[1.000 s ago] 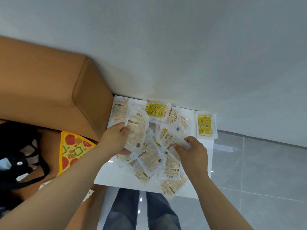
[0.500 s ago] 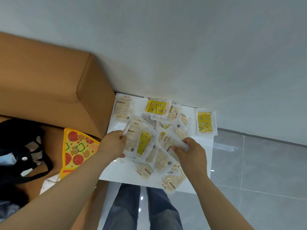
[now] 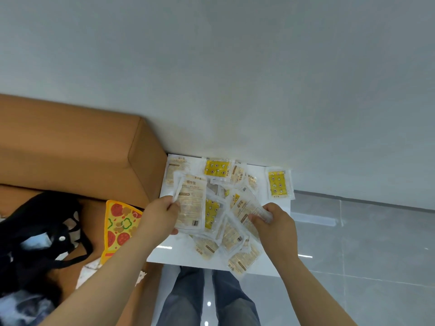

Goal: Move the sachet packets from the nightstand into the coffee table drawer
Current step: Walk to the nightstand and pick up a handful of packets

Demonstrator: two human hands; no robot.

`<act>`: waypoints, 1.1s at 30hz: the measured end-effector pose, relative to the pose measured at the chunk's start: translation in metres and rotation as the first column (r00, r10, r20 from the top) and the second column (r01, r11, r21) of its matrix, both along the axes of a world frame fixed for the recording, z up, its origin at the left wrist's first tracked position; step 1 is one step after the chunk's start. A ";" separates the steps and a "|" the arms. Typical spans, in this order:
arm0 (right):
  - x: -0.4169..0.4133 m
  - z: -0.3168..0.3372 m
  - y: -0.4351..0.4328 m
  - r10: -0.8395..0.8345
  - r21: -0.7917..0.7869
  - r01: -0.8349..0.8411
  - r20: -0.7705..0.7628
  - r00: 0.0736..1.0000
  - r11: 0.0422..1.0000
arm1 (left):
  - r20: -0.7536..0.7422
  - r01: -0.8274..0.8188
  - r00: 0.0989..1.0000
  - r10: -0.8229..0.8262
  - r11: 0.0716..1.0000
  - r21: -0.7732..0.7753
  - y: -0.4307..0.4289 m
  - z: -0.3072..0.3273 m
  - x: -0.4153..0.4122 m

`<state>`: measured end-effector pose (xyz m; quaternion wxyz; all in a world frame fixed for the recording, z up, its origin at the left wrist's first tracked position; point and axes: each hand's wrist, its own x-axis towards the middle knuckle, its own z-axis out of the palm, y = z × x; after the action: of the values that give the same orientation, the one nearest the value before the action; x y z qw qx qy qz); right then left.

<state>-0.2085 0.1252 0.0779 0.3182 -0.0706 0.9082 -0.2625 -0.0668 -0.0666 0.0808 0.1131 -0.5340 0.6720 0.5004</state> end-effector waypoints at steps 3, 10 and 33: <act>0.001 0.023 0.003 0.002 -0.033 -0.002 -0.015 1.000 0.999 | 0.004 0.018 1.000 -0.018 1.000 -0.018 0.002 0.018 0.003; 0.013 0.015 0.013 -0.054 -0.032 0.054 -0.016 0.998 0.998 | 0.112 0.067 0.991 -0.073 0.996 0.051 0.015 -0.013 0.018; 0.000 -0.077 0.051 -0.165 0.046 0.162 0.079 0.983 0.986 | 0.446 0.367 0.854 -0.268 0.917 -0.153 0.049 -0.142 -0.044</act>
<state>-0.2087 0.1759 0.0010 0.3343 0.0213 0.9020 -0.2724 -0.1111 -0.0177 -0.0614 0.2719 -0.5186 0.7654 0.2671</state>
